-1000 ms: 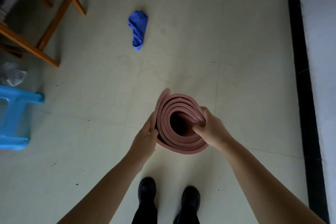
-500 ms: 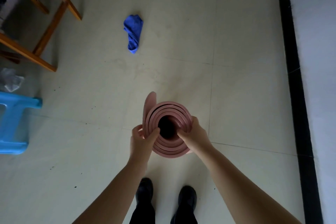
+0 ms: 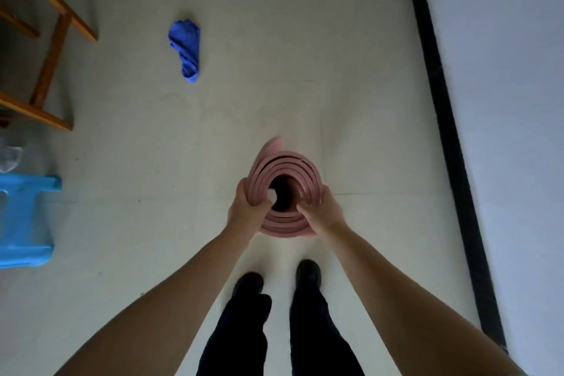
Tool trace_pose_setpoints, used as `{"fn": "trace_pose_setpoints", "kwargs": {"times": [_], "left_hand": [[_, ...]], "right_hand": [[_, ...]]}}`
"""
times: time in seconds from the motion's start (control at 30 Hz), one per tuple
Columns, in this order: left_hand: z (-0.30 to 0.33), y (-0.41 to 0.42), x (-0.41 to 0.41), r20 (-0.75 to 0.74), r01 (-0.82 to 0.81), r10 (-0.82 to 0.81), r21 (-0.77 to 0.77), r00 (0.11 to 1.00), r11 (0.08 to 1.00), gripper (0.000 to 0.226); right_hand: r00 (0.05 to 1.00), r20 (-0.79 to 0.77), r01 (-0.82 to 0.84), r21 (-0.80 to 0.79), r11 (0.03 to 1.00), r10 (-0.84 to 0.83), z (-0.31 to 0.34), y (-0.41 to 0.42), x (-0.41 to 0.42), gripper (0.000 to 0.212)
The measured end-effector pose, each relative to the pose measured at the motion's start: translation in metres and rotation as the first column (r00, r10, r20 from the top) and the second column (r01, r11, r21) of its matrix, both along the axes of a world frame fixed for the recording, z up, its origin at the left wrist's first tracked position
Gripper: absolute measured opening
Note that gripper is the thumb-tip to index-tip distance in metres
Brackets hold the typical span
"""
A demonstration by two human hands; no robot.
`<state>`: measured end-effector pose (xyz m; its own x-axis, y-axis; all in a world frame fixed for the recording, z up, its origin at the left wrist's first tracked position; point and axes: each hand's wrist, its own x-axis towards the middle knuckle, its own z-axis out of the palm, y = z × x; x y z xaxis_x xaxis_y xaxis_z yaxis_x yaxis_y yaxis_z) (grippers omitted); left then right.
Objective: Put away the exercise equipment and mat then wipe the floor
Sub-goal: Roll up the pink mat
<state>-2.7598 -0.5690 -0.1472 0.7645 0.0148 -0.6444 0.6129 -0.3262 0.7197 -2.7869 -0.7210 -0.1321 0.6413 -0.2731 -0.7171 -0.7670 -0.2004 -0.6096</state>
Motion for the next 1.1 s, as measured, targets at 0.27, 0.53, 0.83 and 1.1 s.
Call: {"fn": "trace_pose_setpoints", "kwargs": {"times": [0.27,0.53,0.83,1.1], "left_hand": [[0.081,-0.026,-0.088,0.015,0.393,-0.393,-0.073,0.92,0.917,0.063],[0.142,-0.083,-0.213,0.191,0.88,-0.859,-0.095,0.476,0.466,0.071],[0.167,-0.151,-0.454,0.207,0.991,-0.969,0.007,-0.135,-0.136,0.062],[0.175,-0.171,-0.708,0.113,0.907,-0.906,-0.065,-0.409,-0.417,0.058]], "right_hand": [[0.895,0.038,0.445,-0.042,0.894,-0.444,0.093,-0.004,-0.146,0.048],[0.527,0.131,0.85,-0.068,0.523,-0.84,0.142,0.014,-0.337,0.045],[-0.048,0.16,0.999,0.022,-0.045,-0.986,0.172,0.046,-0.592,0.04],[-0.35,0.175,0.934,-0.009,-0.357,-0.92,0.187,0.073,-0.818,0.03]]}}
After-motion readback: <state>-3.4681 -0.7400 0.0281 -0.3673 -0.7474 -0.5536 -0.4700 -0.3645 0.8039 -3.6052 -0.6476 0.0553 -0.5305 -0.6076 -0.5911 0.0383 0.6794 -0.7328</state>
